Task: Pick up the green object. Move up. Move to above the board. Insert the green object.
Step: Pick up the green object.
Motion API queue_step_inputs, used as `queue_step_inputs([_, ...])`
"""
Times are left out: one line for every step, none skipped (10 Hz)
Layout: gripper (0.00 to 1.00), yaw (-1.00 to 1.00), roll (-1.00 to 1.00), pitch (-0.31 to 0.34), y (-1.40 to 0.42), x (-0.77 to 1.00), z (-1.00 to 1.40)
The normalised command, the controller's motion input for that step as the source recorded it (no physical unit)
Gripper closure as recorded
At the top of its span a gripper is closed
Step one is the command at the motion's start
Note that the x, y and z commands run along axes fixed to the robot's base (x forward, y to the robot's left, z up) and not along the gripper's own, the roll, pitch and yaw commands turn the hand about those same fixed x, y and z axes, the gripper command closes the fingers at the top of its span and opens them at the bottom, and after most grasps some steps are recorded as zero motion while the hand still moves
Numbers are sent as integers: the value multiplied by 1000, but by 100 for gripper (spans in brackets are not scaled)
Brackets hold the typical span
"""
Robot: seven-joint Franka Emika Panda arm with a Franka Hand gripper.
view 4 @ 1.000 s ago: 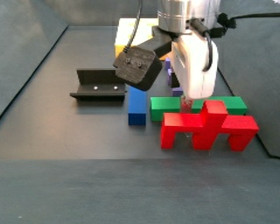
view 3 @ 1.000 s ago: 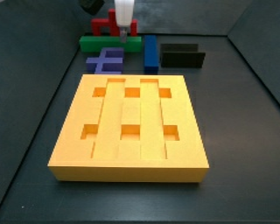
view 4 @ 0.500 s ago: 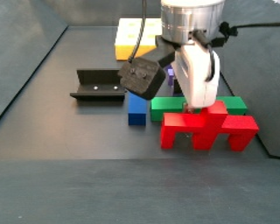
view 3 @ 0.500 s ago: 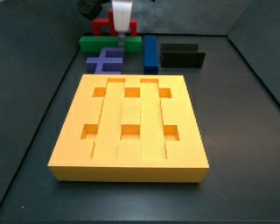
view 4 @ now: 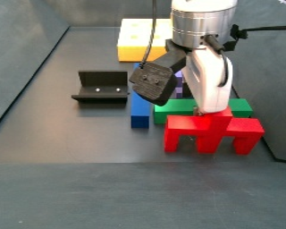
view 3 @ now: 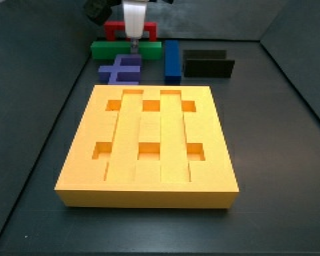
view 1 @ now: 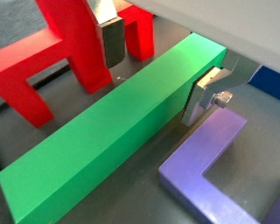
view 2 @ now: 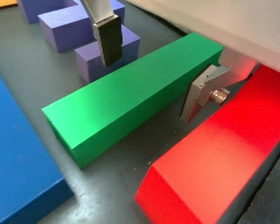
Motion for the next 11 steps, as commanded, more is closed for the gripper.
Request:
queue_step_inputs([0,0,29,-66,0,-60,-166])
queue_step_inputs([0,-3,40,-51,0,0,-174])
queue_step_inputs([0,-9,0,-11,0,0,-14])
queue_step_inputs([0,-31,0,-3,40,-37,-11])
queue_step_inputs([0,-40,6,-10,14,-63,-49])
queue_step_inputs([0,-17,0,0,0,0,0])
queue_step_inputs([0,0,0,0,0,0,0])
queue_step_inputs([100,0,0,0,0,0,0])
queue_step_inputs([100,0,0,0,0,0,0])
queue_step_inputs([100,0,0,0,0,0,0])
queue_step_inputs([100,0,0,0,0,0,0])
